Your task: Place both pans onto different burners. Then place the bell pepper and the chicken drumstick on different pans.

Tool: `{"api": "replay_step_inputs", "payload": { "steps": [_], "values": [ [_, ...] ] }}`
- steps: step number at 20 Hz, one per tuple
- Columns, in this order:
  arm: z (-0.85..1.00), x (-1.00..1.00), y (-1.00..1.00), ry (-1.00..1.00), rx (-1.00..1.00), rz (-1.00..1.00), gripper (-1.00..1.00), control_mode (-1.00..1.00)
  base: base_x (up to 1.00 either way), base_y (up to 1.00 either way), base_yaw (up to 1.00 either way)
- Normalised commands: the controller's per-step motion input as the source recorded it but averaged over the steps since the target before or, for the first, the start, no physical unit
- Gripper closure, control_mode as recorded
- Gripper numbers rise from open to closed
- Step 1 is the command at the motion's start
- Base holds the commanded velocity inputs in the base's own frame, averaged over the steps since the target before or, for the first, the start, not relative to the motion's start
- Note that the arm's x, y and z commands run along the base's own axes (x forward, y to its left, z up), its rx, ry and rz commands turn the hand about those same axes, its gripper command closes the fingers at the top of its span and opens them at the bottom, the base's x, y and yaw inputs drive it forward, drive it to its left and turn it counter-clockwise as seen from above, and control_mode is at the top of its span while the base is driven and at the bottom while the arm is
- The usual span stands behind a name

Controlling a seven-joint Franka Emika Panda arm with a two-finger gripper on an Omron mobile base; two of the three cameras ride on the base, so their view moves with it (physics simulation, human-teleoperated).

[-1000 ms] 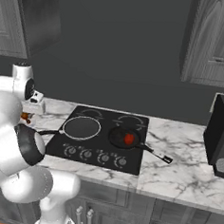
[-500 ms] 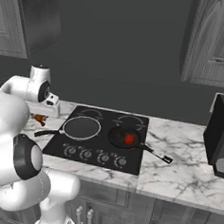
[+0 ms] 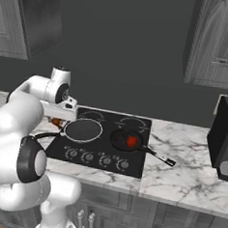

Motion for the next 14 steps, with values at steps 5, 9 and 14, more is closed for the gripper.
{"api": "replay_step_inputs", "payload": {
  "steps": [5,9,14],
  "values": [
    [0.01,0.35,-0.46,0.10,0.00,0.00,1.00,-1.00,0.00,0.00,0.00],
    [0.00,0.42,-0.26,0.08,0.00,0.00,1.00,-1.00,0.00,0.00,0.00],
    [-0.01,0.44,-0.23,0.03,0.00,0.00,1.00,-1.00,0.00,0.00,0.00]
  ]
}}
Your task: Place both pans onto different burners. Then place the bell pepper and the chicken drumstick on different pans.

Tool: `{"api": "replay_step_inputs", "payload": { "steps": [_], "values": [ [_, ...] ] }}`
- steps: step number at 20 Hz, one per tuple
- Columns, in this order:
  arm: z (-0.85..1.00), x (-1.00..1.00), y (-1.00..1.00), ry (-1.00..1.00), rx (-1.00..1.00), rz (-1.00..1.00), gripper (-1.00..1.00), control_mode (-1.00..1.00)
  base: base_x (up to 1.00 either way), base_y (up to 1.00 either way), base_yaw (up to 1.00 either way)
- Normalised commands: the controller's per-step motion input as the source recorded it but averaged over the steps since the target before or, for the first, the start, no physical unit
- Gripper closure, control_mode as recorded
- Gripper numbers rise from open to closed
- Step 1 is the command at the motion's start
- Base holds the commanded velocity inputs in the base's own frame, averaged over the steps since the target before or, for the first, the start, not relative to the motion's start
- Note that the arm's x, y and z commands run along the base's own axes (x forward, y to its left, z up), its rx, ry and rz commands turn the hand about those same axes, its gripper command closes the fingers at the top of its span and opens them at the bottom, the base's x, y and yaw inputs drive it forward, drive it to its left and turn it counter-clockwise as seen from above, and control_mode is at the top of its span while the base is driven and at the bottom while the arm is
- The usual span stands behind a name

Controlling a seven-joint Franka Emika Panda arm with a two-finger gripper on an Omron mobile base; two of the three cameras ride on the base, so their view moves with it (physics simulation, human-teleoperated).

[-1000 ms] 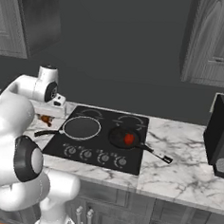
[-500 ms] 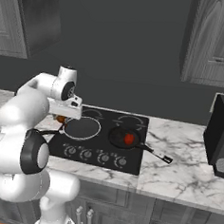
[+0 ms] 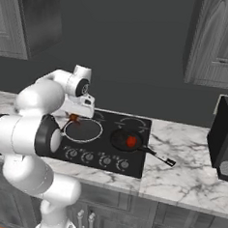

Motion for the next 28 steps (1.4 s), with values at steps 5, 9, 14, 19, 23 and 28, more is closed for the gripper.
{"api": "replay_step_inputs", "payload": {
  "steps": [5,9,14,19,23,28],
  "values": [
    [-0.11,0.36,-0.15,0.00,-0.03,0.00,1.00,-1.00,0.00,0.00,0.00],
    [-0.25,0.32,-0.06,0.00,-0.07,0.00,1.00,-1.00,0.00,0.00,0.00],
    [-0.36,0.27,-0.07,0.00,-0.06,0.00,1.00,-1.00,0.00,0.00,0.00],
    [-0.45,0.22,-0.02,0.00,-0.01,0.00,1.00,-1.00,0.00,0.00,0.00],
    [-0.39,0.33,0.00,0.00,0.00,0.00,1.00,-1.00,0.00,0.00,0.00],
    [-0.37,0.26,0.00,0.00,-0.01,0.00,1.00,-1.00,0.00,0.00,0.00]
  ]
}}
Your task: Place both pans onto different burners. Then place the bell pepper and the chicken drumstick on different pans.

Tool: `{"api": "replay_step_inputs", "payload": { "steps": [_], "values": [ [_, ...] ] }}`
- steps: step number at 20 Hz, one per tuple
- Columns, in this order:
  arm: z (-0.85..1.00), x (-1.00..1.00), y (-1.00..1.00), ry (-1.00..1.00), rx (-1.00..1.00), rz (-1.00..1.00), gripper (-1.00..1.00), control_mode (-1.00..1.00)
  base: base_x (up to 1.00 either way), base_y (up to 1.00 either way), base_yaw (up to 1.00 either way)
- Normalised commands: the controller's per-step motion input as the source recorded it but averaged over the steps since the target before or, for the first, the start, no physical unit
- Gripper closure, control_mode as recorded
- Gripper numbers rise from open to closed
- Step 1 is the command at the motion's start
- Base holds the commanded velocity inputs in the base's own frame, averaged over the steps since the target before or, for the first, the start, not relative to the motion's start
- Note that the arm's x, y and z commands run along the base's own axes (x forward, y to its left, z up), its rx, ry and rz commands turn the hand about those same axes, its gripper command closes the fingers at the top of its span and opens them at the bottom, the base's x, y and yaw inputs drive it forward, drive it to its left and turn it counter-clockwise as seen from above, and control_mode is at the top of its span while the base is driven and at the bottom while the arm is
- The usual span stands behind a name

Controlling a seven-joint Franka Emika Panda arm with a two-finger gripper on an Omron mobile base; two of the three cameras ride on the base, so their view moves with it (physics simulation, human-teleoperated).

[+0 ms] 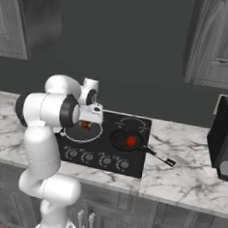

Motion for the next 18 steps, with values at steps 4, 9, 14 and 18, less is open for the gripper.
{"api": "replay_step_inputs", "payload": {
  "steps": [4,9,14,18],
  "values": [
    [-0.35,0.24,0.00,0.00,-0.02,0.00,1.00,-1.00,0.00,0.00,0.00],
    [-0.25,0.12,0.00,0.00,0.00,0.00,1.00,-1.00,0.00,0.00,0.00],
    [-0.11,0.08,0.00,0.00,0.00,0.00,1.00,-1.00,0.00,0.00,0.00],
    [-0.06,0.08,0.00,0.00,0.00,0.00,1.00,-1.00,0.00,0.00,0.00]
  ]
}}
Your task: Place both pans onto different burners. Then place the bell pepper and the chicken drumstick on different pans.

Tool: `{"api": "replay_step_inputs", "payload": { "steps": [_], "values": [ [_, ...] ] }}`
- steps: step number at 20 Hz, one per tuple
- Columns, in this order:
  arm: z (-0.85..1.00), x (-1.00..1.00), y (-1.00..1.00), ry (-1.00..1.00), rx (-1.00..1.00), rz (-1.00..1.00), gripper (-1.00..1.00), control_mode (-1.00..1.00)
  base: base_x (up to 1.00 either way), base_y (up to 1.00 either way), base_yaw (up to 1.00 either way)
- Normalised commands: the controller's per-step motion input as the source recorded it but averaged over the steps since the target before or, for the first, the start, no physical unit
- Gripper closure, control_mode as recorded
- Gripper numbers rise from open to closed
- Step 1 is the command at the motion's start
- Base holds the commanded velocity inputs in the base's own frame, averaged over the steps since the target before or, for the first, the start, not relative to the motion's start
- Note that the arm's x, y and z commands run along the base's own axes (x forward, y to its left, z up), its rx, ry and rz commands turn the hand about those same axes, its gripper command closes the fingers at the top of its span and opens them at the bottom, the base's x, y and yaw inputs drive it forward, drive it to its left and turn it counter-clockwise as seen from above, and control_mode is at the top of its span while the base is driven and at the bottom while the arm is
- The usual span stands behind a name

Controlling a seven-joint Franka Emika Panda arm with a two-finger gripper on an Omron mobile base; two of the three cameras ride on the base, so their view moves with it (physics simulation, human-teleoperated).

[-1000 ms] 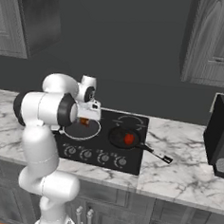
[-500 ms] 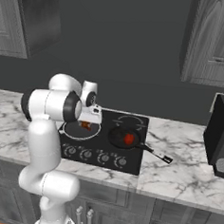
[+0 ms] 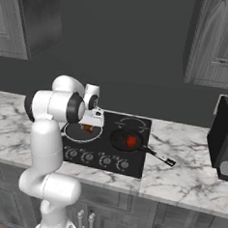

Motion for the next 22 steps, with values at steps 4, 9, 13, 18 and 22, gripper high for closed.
{"api": "replay_step_inputs", "payload": {
  "steps": [4,9,13,18,22],
  "values": [
    [-0.08,0.03,0.00,0.00,0.00,0.00,1.00,-1.00,0.00,0.00,0.00],
    [-0.27,0.02,0.00,0.00,0.00,0.00,1.00,-1.00,0.00,0.00,0.00],
    [-0.12,0.00,0.00,0.00,0.00,0.00,1.00,-1.00,0.00,0.00,0.00],
    [-0.04,0.00,0.00,0.00,0.00,0.00,-1.00,-1.00,0.00,0.00,0.00],
    [0.00,0.00,-0.02,0.00,0.00,0.00,-1.00,-1.00,0.00,0.00,0.00]
  ]
}}
